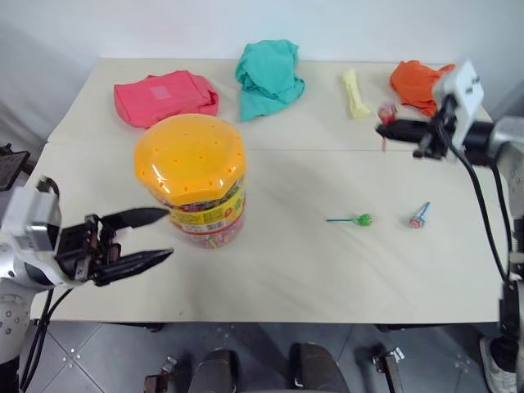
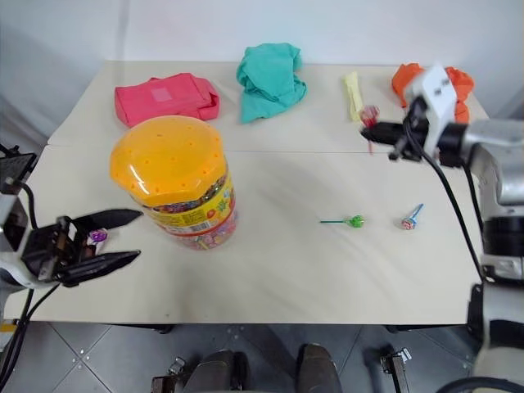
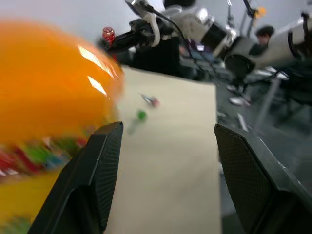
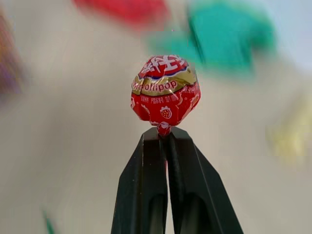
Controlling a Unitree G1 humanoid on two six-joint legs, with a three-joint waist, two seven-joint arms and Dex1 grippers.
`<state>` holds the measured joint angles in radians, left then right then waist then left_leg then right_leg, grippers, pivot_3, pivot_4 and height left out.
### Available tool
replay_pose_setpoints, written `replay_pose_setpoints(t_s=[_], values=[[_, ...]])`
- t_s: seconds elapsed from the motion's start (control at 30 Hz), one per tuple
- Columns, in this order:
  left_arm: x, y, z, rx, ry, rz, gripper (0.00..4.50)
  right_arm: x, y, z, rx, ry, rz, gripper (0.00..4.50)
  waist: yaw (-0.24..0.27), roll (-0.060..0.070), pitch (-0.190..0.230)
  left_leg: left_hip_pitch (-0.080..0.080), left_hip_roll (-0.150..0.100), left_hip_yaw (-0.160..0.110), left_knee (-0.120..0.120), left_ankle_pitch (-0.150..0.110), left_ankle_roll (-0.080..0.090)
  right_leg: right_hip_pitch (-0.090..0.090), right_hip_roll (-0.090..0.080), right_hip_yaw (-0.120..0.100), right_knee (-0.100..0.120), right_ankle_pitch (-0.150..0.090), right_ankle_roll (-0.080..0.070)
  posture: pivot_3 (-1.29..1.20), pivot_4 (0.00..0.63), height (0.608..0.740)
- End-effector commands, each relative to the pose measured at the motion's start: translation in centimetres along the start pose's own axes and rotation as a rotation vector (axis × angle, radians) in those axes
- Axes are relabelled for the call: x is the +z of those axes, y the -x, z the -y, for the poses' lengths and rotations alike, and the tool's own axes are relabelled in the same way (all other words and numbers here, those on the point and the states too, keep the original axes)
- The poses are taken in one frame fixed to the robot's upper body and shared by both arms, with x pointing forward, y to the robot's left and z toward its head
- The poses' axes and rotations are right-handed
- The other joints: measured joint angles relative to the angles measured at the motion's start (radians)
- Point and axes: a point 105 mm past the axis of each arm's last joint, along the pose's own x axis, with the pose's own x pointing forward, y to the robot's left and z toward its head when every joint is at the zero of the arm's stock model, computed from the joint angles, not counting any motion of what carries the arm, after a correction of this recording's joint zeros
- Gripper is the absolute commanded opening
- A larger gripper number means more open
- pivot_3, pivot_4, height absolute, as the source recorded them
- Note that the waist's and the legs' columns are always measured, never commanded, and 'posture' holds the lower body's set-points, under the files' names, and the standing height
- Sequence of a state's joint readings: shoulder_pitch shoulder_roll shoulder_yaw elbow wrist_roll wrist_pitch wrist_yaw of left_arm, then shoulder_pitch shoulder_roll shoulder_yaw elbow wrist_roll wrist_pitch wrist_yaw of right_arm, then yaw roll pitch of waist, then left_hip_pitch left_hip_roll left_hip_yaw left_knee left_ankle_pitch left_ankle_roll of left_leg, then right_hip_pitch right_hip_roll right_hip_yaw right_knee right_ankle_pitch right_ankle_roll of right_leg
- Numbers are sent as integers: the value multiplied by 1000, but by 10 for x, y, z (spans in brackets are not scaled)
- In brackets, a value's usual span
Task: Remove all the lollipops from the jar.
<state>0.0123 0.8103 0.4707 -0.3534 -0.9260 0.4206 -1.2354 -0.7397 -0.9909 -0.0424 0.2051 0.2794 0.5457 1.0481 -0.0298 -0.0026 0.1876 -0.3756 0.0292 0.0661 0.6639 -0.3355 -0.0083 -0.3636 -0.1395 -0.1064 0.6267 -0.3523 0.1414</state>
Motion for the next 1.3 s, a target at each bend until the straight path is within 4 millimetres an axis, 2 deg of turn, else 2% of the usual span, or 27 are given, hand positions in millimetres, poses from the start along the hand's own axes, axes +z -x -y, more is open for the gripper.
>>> replay_pose_setpoints(t_s=[0.03,0.1,0.17,0.33,0.43,0.57,0.67,0.8,0.9,0.97,1.07,1.17,1.23,1.3], values=[[-3,-2,1,-24,-23,-21,3187,-42,23,0,-72,61,-182,37,4,0,0,0,0,0,0,0,0,0,0,0,0,0,0,0,150,740],[-7,-5,2,-39,0,-21,3187,-74,25,-6,-110,9,-249,37,5,0,0,0,0,0,2,0,0,1,0,1,0,0,0,0,150,740],[-10,-6,3,-44,14,-33,3187,-89,25,-12,-123,-30,-264,37,2,0,0,0,0,0,3,0,0,2,-1,2,-1,0,0,0,150,740],[-9,-3,-2,-11,9,-57,3187,-101,23,-26,-100,-107,-266,37,3,0,0,3,1,0,3,0,0,2,0,3,0,0,0,0,150,740],[-8,-1,-3,5,4,-68,3187,-103,25,-30,-93,-122,-272,761,6,0,0,3,1,-1,3,0,0,3,-1,3,0,0,0,0,150,740],[-9,2,-8,49,-8,-94,3187,-96,26,-31,-83,-100,-224,2071,14,0,0,3,0,-1,3,0,0,3,-1,3,-1,0,0,0,150,740],[-10,5,-12,92,-16,-107,3187,-83,26,-32,-59,-63,-138,3085,22,0,0,3,0,-1,3,0,0,3,-1,3,-1,0,0,0,150,740],[-18,14,-24,207,-49,-153,3187,-50,33,-44,29,34,130,4444,28,0,0,3,0,0,2,0,0,3,0,3,-1,0,0,0,150,740],[-29,25,-28,275,-49,-199,3187,-26,44,-58,85,24,384,4481,29,0,0,3,0,0,2,0,0,4,0,2,-1,0,0,0,150,740],[-39,36,-30,338,-38,-216,3187,-18,45,-88,216,7,469,4481,29,0,0,3,0,0,2,0,0,4,0,2,-1,0,0,0,150,740],[-52,47,-33,407,-31,-251,3187,-32,41,-131,382,80,435,4481,31,0,0,3,1,-1,2,0,0,4,1,1,-1,0,0,0,150,740],[-63,54,-29,463,-26,-259,3187,-49,33,-157,414,105,418,4481,31,-2,-1,3,0,-1,3,-1,0,5,0,1,-1,1,0,0,150,740],[-72,57,-23,483,-40,-288,3187,-56,28,-165,394,126,422,4481,30,-3,-2,5,0,-1,4,-1,0,6,0,2,-1,1,0,0,150,740],[-76,59,-23,527,-69,-307,3187,-54,24,-164,339,126,447,4481,30,-3,-2,5,0,-1,3,-1,0,6,0,2,-1,1,0,0,150,740]])
